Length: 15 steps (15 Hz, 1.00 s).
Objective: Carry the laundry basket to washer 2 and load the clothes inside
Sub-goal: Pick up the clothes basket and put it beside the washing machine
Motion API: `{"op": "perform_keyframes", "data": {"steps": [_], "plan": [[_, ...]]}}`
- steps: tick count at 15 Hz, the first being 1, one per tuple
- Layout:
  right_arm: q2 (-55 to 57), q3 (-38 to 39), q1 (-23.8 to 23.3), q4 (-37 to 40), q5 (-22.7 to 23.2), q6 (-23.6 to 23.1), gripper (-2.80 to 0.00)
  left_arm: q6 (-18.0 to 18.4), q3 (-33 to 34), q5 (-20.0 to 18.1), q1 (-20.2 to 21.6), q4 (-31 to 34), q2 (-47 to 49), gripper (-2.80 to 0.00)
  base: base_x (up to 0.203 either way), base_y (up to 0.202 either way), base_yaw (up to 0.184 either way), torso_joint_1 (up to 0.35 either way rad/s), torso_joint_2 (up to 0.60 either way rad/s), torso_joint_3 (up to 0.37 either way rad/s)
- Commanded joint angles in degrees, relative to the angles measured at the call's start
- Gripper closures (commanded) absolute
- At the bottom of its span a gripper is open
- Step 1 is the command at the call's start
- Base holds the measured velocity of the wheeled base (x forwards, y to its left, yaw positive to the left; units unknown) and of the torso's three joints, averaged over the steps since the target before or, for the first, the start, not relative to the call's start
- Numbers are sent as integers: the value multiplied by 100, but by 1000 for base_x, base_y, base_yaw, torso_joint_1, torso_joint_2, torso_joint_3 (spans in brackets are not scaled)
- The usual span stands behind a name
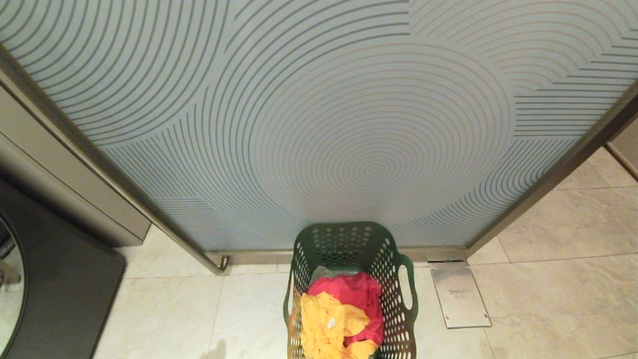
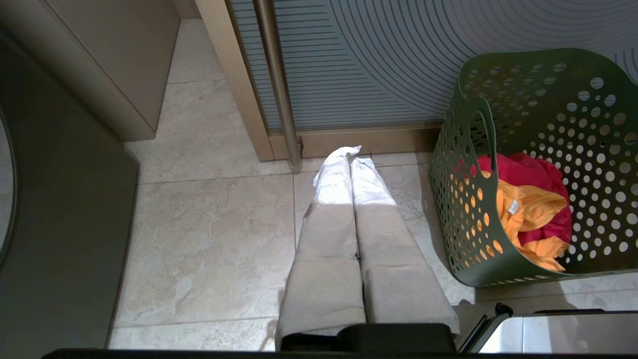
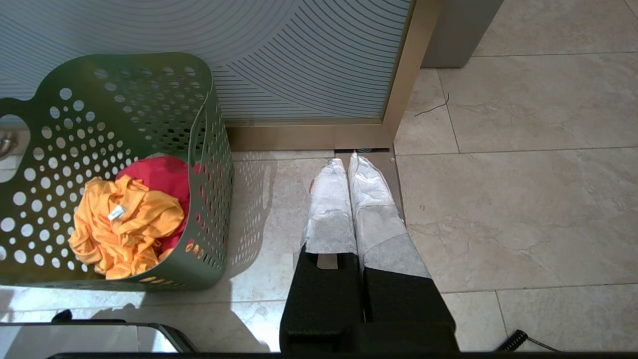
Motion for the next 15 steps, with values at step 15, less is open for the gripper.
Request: {"op": "perform_keyframes", "data": {"steps": [15], "plan": [[7,-17,1,10,-4,-65,0,-344,35,42,0,-46,-2,0,0,0,0,0,0,0]]}}
